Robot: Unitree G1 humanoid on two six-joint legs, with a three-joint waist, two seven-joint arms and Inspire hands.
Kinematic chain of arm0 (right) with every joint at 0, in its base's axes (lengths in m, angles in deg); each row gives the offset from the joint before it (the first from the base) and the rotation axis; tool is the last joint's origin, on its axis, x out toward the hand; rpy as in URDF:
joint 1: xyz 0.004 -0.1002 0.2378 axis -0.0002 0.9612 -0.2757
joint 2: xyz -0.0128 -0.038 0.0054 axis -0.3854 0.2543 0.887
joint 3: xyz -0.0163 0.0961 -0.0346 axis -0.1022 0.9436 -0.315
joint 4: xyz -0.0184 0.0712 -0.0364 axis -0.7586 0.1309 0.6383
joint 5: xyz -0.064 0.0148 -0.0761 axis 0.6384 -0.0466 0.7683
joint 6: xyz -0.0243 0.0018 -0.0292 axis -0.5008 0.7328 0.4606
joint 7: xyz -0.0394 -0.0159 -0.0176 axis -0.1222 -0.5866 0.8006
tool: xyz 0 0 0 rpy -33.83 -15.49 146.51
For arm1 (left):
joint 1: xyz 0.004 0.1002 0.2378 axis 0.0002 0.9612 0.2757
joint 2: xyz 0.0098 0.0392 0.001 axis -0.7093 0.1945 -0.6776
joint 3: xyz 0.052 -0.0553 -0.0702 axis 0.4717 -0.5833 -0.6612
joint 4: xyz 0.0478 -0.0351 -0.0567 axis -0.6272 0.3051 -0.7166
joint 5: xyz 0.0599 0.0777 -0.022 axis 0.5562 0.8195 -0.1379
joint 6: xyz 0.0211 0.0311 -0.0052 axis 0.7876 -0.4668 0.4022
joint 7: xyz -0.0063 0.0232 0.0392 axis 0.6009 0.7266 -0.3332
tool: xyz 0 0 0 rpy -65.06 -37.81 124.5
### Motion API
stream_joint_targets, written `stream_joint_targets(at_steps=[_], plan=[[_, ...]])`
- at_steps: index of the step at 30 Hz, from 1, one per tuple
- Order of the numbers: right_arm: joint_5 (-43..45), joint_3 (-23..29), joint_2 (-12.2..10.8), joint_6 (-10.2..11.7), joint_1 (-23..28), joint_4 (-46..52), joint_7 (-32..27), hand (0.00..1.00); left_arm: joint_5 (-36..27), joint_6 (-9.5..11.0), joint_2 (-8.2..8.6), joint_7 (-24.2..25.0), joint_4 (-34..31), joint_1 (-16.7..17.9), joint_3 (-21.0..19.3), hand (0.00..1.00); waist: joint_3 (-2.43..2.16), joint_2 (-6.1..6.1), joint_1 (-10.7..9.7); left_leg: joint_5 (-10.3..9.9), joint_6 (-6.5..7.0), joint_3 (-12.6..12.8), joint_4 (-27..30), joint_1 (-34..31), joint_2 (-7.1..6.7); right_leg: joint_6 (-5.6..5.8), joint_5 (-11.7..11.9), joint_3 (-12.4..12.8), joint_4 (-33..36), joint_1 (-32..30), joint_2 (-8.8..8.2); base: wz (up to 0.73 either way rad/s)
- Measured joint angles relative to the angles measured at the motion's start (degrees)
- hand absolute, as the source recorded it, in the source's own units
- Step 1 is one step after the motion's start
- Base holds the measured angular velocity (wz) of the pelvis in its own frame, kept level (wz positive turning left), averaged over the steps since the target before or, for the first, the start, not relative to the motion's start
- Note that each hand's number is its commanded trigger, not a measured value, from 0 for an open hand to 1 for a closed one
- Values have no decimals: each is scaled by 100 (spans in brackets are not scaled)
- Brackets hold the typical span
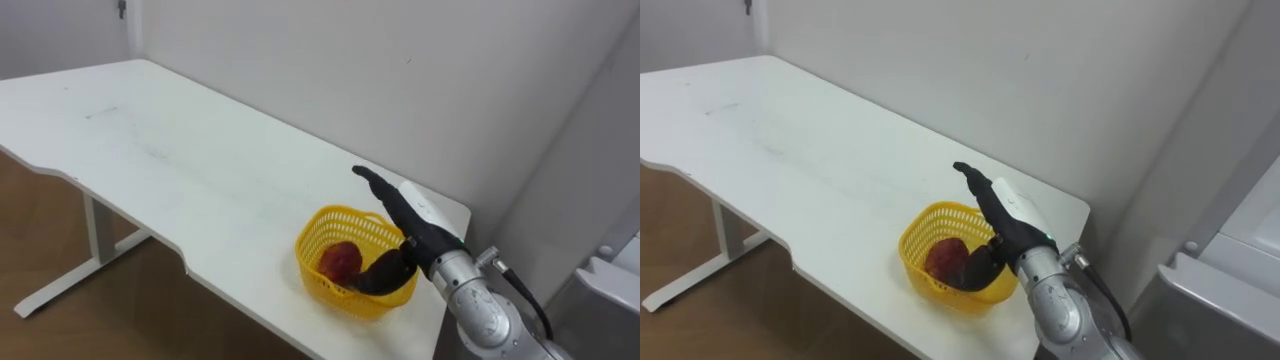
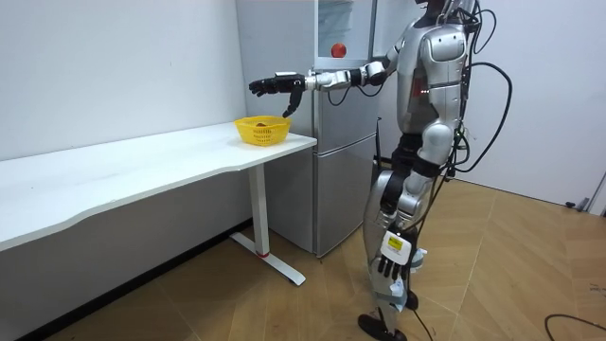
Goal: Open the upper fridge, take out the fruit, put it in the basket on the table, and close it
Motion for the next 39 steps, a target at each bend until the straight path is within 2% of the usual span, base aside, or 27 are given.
stream_joint_targets(at_steps=[3,9,17,20,24,26,28,29,31,32,34,35,36,39], plan=[[15,0,13,-2,0,-36,0,0,7,-2,-3,1,-12,11,0,0,17,23,-4,0,0,1,4,0,0,0,0,1,0,2,2,0],[63,1,54,-3,0,-154,11,0,15,-5,-4,4,-227,97,-14,0,22,36,-9,-1,-1,4,1,-12,0,0,0,1,-8,-4,2,0],[30,15,78,15,0,-152,1,0,10,-2,-4,8,-280,92,-11,0,8,62,-12,0,-1,4,44,-7,0,0,0,1,-13,1,5,0],[-248,16,78,35,0,-133,-38,0,7,9,-7,12,-423,115,-11,0,-4,77,-50,0,-1,5,73,11,0,0,0,1,-13,14,4,0],[-438,70,75,56,3,407,-69,0,12,27,1,10,-446,117,-15,0,-10,148,-163,0,-1,37,74,8,4,-2,2,12,-13,7,2,-2],[-432,207,74,160,13,625,-126,0,14,28,5,11,-444,118,-14,0,5,217,-191,0,-2,51,70,10,7,-3,2,12,-12,14,2,-2],[-357,482,11,213,137,999,-209,0,5,77,35,2,-452,162,-55,0,-10,292,-275,0,-1,50,82,40,4,-3,2,43,-14,63,3,5],[-356,542,-17,217,208,1160,-254,0,-1,106,47,-6,-453,201,-64,0,-3,328,-300,-2,1,53,82,78,3,-3,3,69,-13,94,3,0],[-359,708,-28,346,583,1830,-418,0,-3,139,135,-32,-458,304,-114,0,-66,472,-319,-22,16,131,72,160,2,-2,3,147,-1,119,0,-16],[-362,724,-29,384,649,1965,-465,0,0,140,158,-53,-456,329,-116,0,-62,516,-336,-22,17,153,60,194,1,-2,3,156,4,126,-5,-19],[-287,829,-74,423,1042,2671,-518,0,-2,183,218,-113,-469,458,-113,0,-84,671,-471,-20,18,242,-21,240,8,-2,3,219,0,112,-7,-19],[-285,857,-89,484,1160,2818,-519,0,-16,205,228,-121,-485,488,-117,0,-80,712,-511,-19,18,273,-27,281,13,-2,3,242,1,125,-6,-22],[-287,909,-113,605,1444,3057,-533,0,-29,258,253,-157,-496,625,-121,0,-78,810,-590,-18,19,336,-63,387,21,-2,3,302,-1,191,-1,-29],[-142,1011,-172,660,2193,3581,-636,0,-48,332,314,-206,-497,825,-121,0,-158,1010,-818,-21,23,513,-213,506,42,2,0,474,19,192,11,-31]])
